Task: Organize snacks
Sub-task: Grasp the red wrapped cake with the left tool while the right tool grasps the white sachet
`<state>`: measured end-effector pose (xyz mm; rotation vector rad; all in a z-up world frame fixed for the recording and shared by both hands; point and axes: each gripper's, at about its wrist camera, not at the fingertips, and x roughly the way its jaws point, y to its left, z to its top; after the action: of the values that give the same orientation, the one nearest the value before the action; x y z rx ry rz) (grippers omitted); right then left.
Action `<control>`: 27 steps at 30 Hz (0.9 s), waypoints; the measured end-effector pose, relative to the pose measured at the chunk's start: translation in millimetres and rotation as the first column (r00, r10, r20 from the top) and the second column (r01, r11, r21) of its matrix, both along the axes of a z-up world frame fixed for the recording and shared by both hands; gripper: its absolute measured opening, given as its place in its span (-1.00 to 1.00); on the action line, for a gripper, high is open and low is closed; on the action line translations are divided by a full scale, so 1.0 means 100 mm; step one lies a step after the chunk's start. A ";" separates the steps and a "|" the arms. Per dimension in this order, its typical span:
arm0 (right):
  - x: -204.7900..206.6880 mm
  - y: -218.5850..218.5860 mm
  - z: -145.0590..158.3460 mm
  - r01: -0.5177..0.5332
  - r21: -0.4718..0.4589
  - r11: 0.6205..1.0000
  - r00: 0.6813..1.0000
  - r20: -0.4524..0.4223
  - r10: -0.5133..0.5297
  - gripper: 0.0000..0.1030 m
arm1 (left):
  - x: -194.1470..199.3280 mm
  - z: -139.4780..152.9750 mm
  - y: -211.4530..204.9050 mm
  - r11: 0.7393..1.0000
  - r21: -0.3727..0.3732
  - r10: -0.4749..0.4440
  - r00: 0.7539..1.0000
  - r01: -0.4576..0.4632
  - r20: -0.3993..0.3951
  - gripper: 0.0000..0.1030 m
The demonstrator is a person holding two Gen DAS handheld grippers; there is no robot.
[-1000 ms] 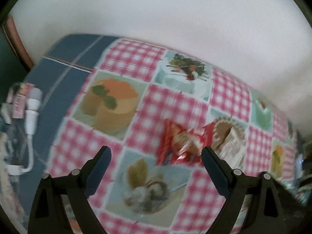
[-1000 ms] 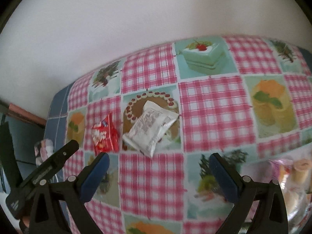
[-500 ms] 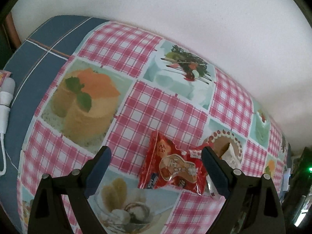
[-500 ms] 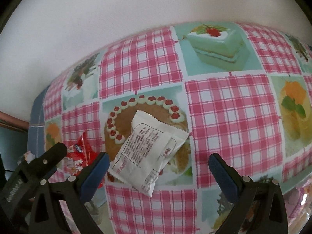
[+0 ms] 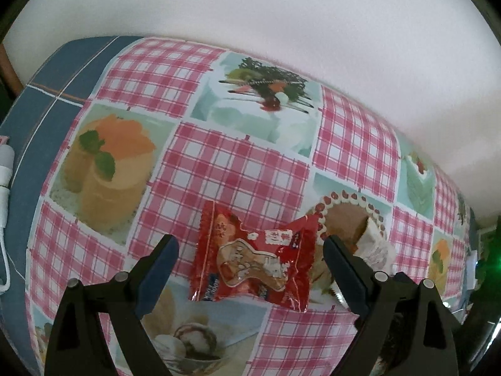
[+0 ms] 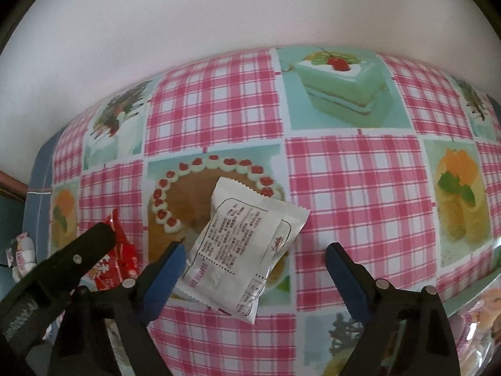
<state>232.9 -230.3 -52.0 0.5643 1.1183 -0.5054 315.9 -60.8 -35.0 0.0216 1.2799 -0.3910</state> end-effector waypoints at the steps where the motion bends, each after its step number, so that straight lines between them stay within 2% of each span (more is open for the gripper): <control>1: -0.02 -0.03 0.01 0.001 0.002 1.000 1.000 0.003 -0.001 0.72 | 0.00 -0.01 -0.02 1.000 0.014 0.001 1.000 -0.001 0.001 0.82; 4: -0.08 -0.12 0.03 0.001 0.007 1.000 1.000 0.005 -0.001 0.64 | 0.00 -0.03 -0.05 0.999 0.031 0.010 1.000 -0.010 0.002 0.82; 8: -0.08 -0.16 0.03 -0.001 0.008 1.000 1.000 -0.006 0.001 0.63 | 0.01 -0.07 -0.07 0.999 0.041 0.026 1.000 -0.026 -0.004 0.82; 10: -0.06 -0.12 0.02 -0.005 0.008 1.000 1.000 -0.013 0.005 0.63 | 0.04 -0.13 -0.05 0.997 0.068 0.039 0.999 -0.039 0.000 0.82; 17: 0.02 -0.04 0.01 -0.013 -0.048 0.999 0.999 -0.036 0.012 0.57 | 0.09 -0.27 0.02 0.991 0.117 0.065 0.998 -0.064 -0.007 0.79; 18: 0.03 -0.04 0.02 -0.015 -0.054 0.998 0.999 -0.038 0.013 0.53 | 0.09 -0.29 0.02 0.991 0.119 0.064 0.998 -0.063 -0.008 0.73; 20: 0.02 -0.05 0.05 -0.020 -0.075 0.997 0.999 -0.047 0.017 0.23 | 0.09 -0.33 0.00 0.989 0.133 0.066 0.998 -0.064 -0.007 0.55; 23: 0.02 -0.04 0.09 -0.027 -0.077 0.997 0.999 -0.050 0.023 0.12 | 0.01 -0.34 0.01 0.988 0.145 0.058 0.998 -0.060 0.014 0.49; 27: -0.07 -0.03 0.13 -0.038 -0.095 0.995 0.997 -0.065 0.032 0.10 | -0.11 -0.29 -0.02 0.983 0.173 0.054 0.998 -0.060 0.039 0.29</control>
<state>226.2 -233.7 -39.3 0.4468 1.1559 -0.5463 304.9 -62.4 -63.8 0.1385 1.2748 -0.2278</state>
